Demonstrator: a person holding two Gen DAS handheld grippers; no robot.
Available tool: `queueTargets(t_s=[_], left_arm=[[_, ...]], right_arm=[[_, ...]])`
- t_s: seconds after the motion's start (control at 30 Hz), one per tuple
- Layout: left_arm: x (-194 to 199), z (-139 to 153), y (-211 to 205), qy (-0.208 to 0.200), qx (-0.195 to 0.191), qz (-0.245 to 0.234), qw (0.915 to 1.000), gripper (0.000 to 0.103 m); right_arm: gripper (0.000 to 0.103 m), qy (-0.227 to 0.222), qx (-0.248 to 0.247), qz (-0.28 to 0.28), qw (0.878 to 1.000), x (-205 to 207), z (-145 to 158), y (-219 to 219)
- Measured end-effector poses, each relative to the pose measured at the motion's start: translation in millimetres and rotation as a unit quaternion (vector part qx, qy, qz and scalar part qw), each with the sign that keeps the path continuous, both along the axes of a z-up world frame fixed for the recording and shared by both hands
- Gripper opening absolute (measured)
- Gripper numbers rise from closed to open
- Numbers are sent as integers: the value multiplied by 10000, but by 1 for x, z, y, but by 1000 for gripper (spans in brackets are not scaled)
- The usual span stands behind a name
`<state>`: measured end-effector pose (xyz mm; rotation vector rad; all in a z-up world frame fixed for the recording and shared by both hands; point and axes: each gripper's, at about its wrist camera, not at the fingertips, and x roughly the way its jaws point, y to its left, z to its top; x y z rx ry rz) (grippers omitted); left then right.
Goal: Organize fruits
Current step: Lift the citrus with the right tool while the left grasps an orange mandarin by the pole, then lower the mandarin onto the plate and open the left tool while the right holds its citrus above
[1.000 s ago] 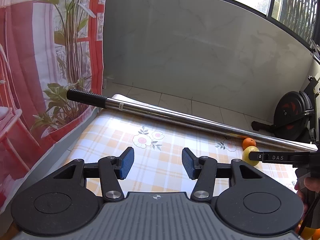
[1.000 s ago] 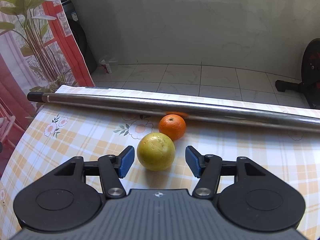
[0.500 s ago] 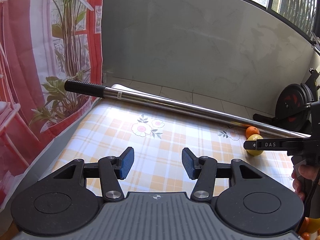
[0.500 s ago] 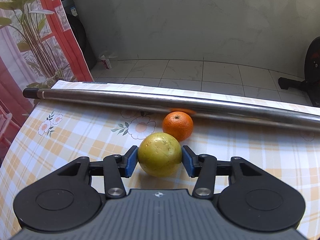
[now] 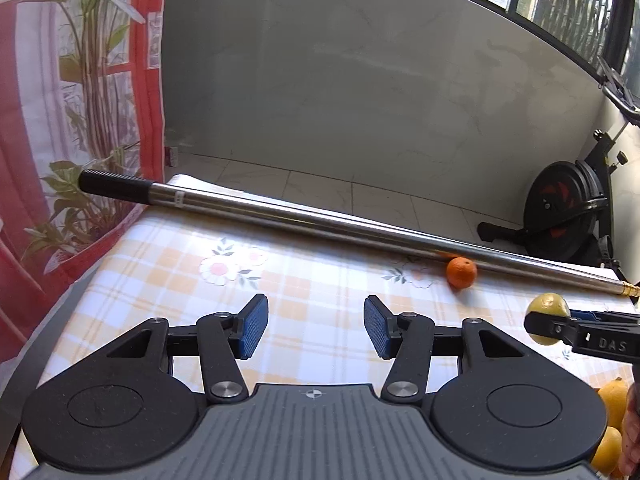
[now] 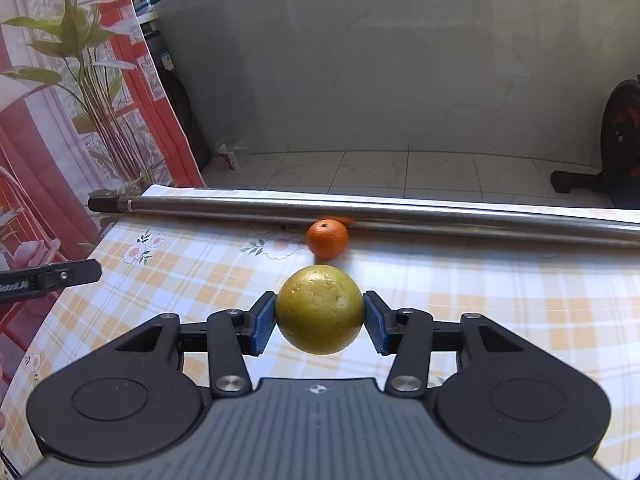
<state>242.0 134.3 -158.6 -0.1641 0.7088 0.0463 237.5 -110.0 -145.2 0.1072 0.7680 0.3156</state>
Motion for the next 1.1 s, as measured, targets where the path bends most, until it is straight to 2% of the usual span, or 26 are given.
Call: queueTargets(t_s=[0.2,0.37,0.47,0.6,0.83,0.97,1.0,1.1], left_arm=[[39,-12,-55,-37,-4,-584,9983,56],[78,-26,-97,66,-223,-985,9949,56],[100,-37,-119,97,-147,-1085,9939,56],[123,-55,-137,375,-32,-1078,9935,56],[153,-77,-150,624,29,-799,9948,55],[155,-82,-160,598,392,-727,9948,55],[156,-83,-162,603,519,-679,9945,53],[154,-83,-168,577,667,-750,9933,39]], right_arm=[[50,-204,347,-786,9961,-33,13,-56],[50,-399,511,-1084,9920,-57,18,-84],[50,-477,532,-1200,9902,-67,18,-97],[50,-440,803,-1399,9859,-76,17,-123],[50,-529,916,-1665,9804,-90,16,-156],[50,-504,970,-1740,9787,-94,14,-165],[50,-511,975,-1741,9786,-96,14,-165],[50,-512,940,-1720,9793,-100,14,-163]])
